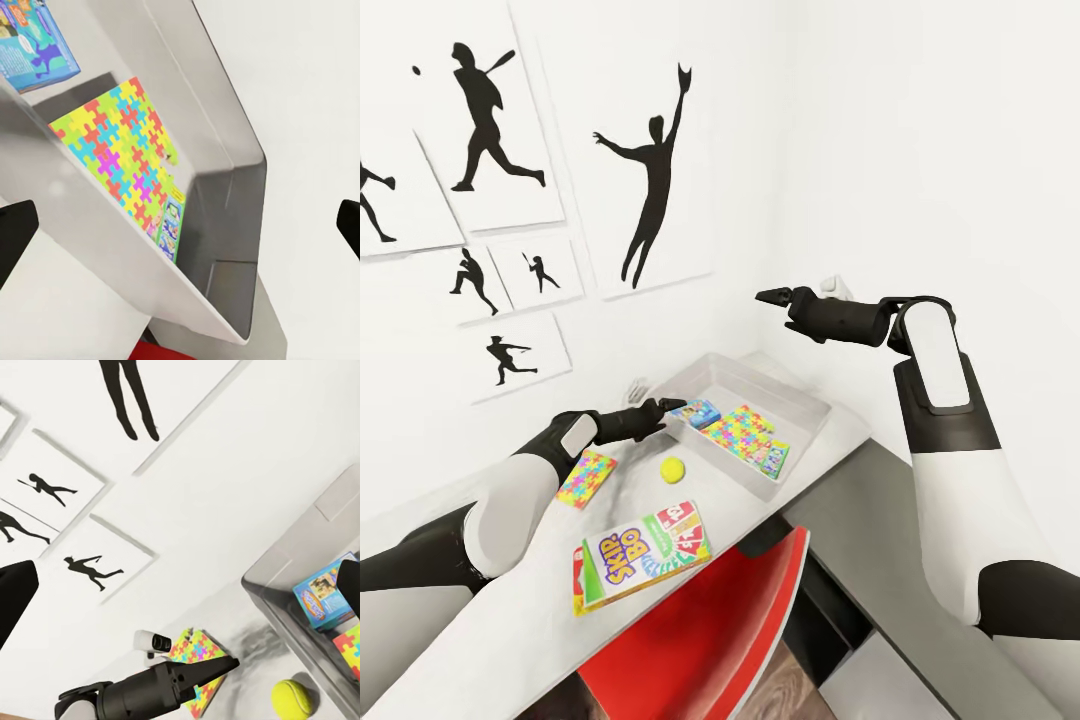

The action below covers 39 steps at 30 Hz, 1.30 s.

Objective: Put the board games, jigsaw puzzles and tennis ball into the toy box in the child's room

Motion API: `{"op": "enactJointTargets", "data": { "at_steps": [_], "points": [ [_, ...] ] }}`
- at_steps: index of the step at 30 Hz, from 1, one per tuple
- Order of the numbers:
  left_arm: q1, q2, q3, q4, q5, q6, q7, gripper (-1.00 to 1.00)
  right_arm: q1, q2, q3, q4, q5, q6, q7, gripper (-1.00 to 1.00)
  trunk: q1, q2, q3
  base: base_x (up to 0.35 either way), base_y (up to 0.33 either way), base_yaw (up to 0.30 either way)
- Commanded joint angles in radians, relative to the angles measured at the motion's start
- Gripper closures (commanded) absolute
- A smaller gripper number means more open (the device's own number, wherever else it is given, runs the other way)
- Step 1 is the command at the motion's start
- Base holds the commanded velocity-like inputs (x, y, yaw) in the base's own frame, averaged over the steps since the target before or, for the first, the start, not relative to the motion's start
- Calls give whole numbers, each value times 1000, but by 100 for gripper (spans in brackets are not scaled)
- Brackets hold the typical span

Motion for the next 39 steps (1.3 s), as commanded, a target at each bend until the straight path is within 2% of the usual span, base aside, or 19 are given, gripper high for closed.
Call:
{"op": "enactJointTargets", "data": {
  "at_steps": [1,24,39],
  "points": [
    [-1,0,-1,-1,10,8,3,-100,-1,-1,1,-1,-10,1,-10,-100,1,-2,-2,-4,3,9],
    [-1,4,-3,-1,10,32,2,-100,-1,-1,3,2,-8,1,-12,-100,1,-2,4,-8,0,1],
    [-1,18,-3,-1,10,33,2,-100,-1,1,12,36,-5,1,-29,-100,1,-2,11,-191,0,14]
  ]
}}
